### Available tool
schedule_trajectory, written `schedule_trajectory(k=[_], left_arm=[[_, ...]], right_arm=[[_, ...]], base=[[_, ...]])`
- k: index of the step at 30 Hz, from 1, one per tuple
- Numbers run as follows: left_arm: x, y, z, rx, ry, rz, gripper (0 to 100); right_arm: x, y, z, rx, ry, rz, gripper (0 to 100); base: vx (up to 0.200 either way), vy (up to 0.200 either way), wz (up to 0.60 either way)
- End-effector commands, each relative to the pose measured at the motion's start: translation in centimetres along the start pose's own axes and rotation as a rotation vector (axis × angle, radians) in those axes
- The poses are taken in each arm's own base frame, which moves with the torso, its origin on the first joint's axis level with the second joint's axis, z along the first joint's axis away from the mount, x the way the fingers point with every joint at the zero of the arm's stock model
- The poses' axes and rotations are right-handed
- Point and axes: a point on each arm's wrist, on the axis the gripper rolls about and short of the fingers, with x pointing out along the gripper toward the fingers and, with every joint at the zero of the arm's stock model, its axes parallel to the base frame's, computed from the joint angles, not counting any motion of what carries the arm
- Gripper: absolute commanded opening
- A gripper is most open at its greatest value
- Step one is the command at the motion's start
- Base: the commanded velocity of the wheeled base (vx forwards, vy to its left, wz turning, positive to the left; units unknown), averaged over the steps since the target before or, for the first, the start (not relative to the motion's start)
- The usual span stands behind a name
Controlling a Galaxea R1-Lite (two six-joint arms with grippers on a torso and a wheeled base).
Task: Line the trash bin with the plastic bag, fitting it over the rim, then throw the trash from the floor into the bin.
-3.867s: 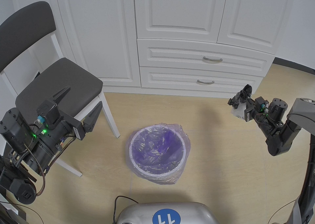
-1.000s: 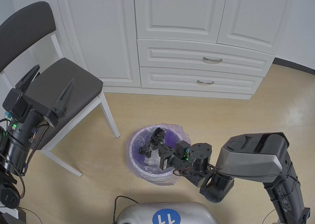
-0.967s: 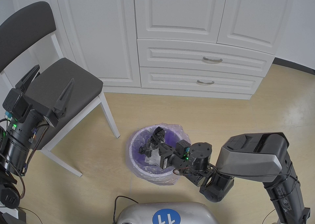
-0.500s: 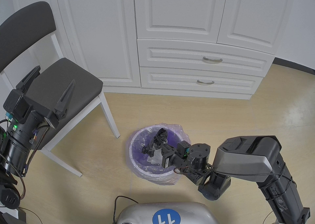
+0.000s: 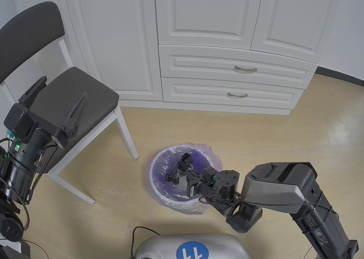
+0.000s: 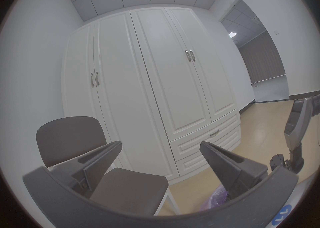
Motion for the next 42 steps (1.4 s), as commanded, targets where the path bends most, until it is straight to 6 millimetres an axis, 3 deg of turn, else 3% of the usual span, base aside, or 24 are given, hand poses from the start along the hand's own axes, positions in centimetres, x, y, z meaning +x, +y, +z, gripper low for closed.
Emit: schedule_trajectory(k=[1,12,13,27,32,38,42], left_arm=[[0.0,0.0,0.0,0.0,0.0,0.001,100],[0.0,0.1,0.1,0.0,-0.004,0.003,100],[0.0,0.1,0.1,0.0,-0.004,0.003,100],[0.0,0.1,0.1,0.0,-0.006,0.003,100],[-0.1,0.0,0.0,0.0,-0.002,0.002,100],[-0.2,-0.2,-0.1,0.001,0.007,-0.01,100],[-0.3,-0.7,-0.3,0.021,0.014,-0.035,100]], right_arm=[[0.1,0.0,-0.5,-0.002,-0.007,-0.001,0],[0.0,-0.1,-0.5,-0.025,-0.005,-0.003,0],[0.0,-0.1,-0.5,-0.025,-0.005,-0.003,100],[0.0,0.1,0.0,-0.024,-0.016,-0.008,100],[-0.1,0.4,2.3,-0.025,-0.065,-0.029,100],[-2.9,-0.1,5.4,-0.179,-0.047,-0.057,100],[-4.9,-0.2,4.7,-0.293,0.035,-0.058,100]], base=[[0.0,0.0,0.0],[0.0,0.0,0.0],[0.0,0.0,0.0],[0.0,0.0,0.0],[0.0,0.0,0.0],[0.0,0.0,0.0],[0.0,0.0,0.0]])
